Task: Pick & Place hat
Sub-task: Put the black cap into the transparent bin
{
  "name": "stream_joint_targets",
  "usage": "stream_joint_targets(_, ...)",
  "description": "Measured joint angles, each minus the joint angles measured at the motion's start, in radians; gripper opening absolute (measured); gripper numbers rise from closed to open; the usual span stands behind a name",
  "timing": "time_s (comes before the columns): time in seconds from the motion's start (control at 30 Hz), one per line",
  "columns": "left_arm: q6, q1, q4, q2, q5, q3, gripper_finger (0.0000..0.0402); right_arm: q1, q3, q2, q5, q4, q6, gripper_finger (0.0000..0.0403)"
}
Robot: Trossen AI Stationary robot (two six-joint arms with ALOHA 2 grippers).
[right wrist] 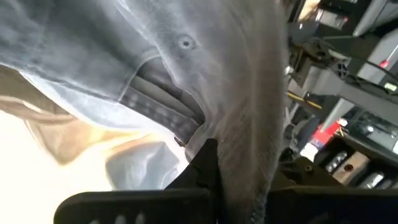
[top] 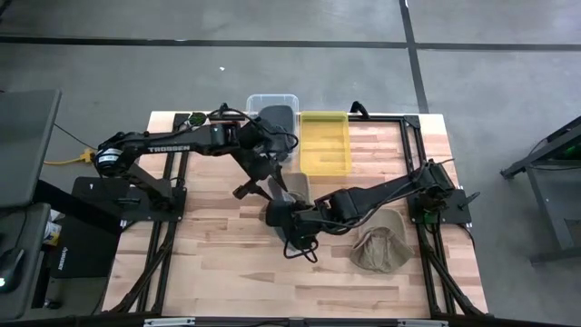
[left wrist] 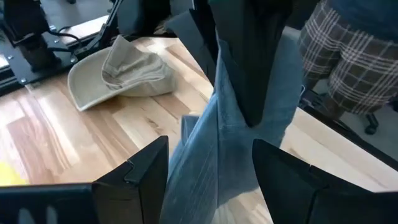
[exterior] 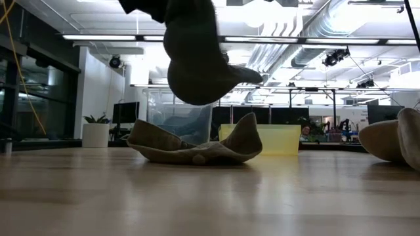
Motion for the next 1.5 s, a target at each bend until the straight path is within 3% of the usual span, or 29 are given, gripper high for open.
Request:
stream_joint_targets(0.27, -0.026, -0.032, -0.034, 0.0, -0.039, 0.0, 0.0205, 0.006, 0.0, 0.0, 0.008, 0.022, 0.037, 0.0001)
stream_joint_targets(0.47, -0.027, -0.047, -0.034, 0.0, -0.054, 0.0, 0.0175, 0.006, 0.0, 0.0, 0.015, 0.042, 0.037, 0.0001)
stream_joint_targets(0.73, -0.075, -0.045, -0.033, 0.0, -0.078, 0.0, 0.01, 0.006, 0.0, 0.0, 0.014, 0.042, 0.044, 0.0001)
stream_joint_targets(0.93, -0.075, -0.045, -0.043, -0.001, -0.074, 0.0, 0.001, 0.006, -0.002, 0.0, 0.007, 0.033, 0.044, 0.0001)
stream_joint_targets(1.2, -0.033, -0.045, -0.069, -0.001, -0.063, 0.0, 0.0001, 0.005, -0.002, 0.0, 0.0, 0.042, 0.074, 0.0003)
stream_joint_targets(1.5, -0.03, -0.046, -0.079, -0.001, -0.069, -0.001, 0.0, 0.012, -0.002, 0.0, 0.012, 0.087, 0.247, 0.007)
